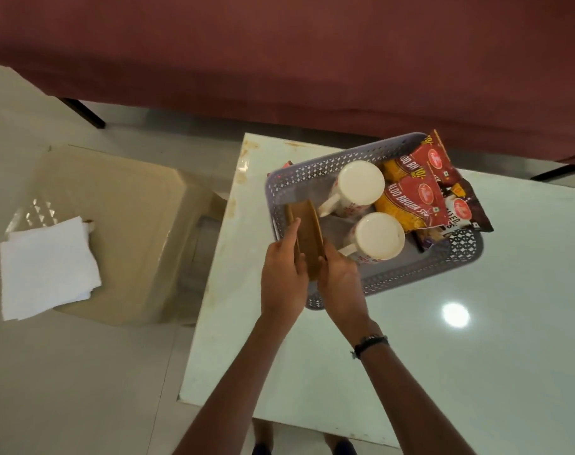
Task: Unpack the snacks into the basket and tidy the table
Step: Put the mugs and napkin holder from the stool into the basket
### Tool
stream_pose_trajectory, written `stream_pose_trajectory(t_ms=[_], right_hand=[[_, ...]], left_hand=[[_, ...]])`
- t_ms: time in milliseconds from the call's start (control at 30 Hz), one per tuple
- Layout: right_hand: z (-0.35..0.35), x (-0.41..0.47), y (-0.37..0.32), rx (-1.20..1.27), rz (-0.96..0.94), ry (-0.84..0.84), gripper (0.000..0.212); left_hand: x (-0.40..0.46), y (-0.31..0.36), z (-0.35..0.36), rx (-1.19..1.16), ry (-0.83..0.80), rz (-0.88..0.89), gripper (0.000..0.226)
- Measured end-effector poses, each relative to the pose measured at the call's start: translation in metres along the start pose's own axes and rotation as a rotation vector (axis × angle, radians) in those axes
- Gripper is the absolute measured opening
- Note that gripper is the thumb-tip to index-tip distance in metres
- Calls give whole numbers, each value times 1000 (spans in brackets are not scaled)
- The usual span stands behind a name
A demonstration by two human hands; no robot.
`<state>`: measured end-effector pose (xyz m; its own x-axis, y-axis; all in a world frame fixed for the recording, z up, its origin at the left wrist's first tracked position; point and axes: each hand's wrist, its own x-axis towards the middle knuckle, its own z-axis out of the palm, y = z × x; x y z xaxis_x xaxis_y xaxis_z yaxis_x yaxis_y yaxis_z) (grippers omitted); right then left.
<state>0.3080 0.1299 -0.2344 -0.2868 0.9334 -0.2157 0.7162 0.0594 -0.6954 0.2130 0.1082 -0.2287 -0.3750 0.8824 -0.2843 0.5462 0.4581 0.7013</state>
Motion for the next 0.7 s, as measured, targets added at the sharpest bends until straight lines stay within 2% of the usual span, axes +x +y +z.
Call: stream_pose_trajectory(t_ms=[100,200,333,500,567,700], right_hand=[[2,1,6,-46,70,-20,31],[-1,3,9,-229,79,-22,28],[-4,4,8,-339,101,26,19],[-9,3,6,-308,114,16,20],[-15,-1,2,-247,112,73,23],[-27,-12,-18,-124,-9,304,16]], left_hand=[[-2,0,8,157,112,32,48],[-1,0,10,215,164,32,48],[1,-1,11,222,165,28,50],[1,-2,8,202,128,38,54],[-5,-1,2,121,175,56,52],[-18,-12,-25,-8,329,0,37]])
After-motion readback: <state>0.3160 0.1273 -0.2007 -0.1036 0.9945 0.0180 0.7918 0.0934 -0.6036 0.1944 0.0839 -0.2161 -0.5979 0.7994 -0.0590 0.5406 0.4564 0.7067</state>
